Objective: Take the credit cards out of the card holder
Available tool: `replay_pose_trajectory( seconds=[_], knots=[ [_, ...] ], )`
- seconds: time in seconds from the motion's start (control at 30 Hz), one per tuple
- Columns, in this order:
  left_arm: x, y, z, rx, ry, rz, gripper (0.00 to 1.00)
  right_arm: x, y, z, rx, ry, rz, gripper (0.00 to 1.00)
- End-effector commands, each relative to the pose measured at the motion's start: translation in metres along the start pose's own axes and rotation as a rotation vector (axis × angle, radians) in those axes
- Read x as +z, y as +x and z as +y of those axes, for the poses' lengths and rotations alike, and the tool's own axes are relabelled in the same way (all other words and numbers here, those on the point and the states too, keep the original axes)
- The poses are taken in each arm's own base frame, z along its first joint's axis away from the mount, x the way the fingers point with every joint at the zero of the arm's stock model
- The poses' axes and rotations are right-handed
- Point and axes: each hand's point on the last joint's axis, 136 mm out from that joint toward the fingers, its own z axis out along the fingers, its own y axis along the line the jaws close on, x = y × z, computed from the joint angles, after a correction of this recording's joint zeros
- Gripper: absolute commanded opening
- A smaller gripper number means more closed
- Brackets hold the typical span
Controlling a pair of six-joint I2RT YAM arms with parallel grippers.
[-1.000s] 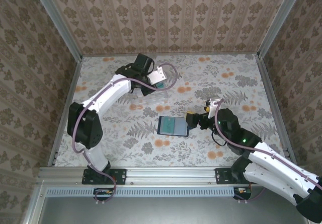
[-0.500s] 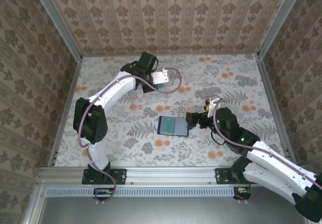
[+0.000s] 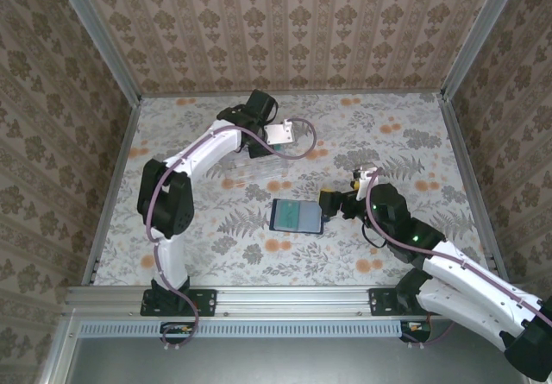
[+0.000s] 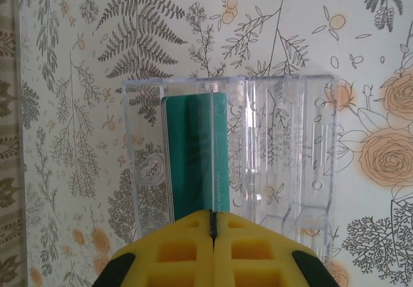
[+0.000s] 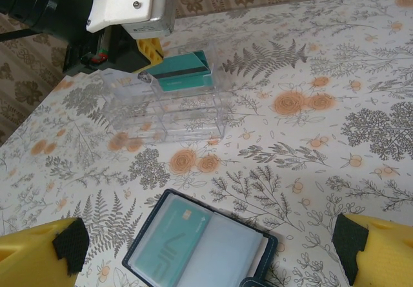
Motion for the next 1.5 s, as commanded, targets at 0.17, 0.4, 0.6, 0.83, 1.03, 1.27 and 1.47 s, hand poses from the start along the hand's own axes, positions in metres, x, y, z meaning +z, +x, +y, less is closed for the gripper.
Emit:
replay_pose_trajectory(
  seconds=[0.17,0.4,0.6,0.83,1.03,1.27,1.47],
  knots=[
    [0.012,0.009,0.002,0.005,0.01,0.043,0.0,0.001,0.003,-0.002,0.019,-0.004,0.001,1.0],
    [0.02,0.011,0.01,-0.031,-0.021,0.057,0.06,0.002,0.004,-0.004,0.024,-0.001,0.002,1.0],
    [0.015,0.009,0.02,-0.041,-0.066,0.058,0.12,0.002,0.004,-0.003,0.029,-0.005,0.001,1.0],
    [0.016,0.01,0.026,-0.041,-0.105,0.073,0.17,0.003,0.005,-0.002,0.031,-0.015,0.006,1.0],
    [0.022,0.012,0.031,-0.04,-0.13,0.095,0.17,0.003,0.005,-0.002,0.033,-0.018,0.007,1.0],
    [0.016,0.006,0.034,-0.049,-0.141,0.08,0.18,0.003,0.005,-0.001,0.033,-0.024,0.009,1.0],
    [0.001,-0.002,0.033,-0.084,-0.145,0.033,0.18,0.003,0.005,0.0,0.028,-0.03,0.013,1.0]
  ],
)
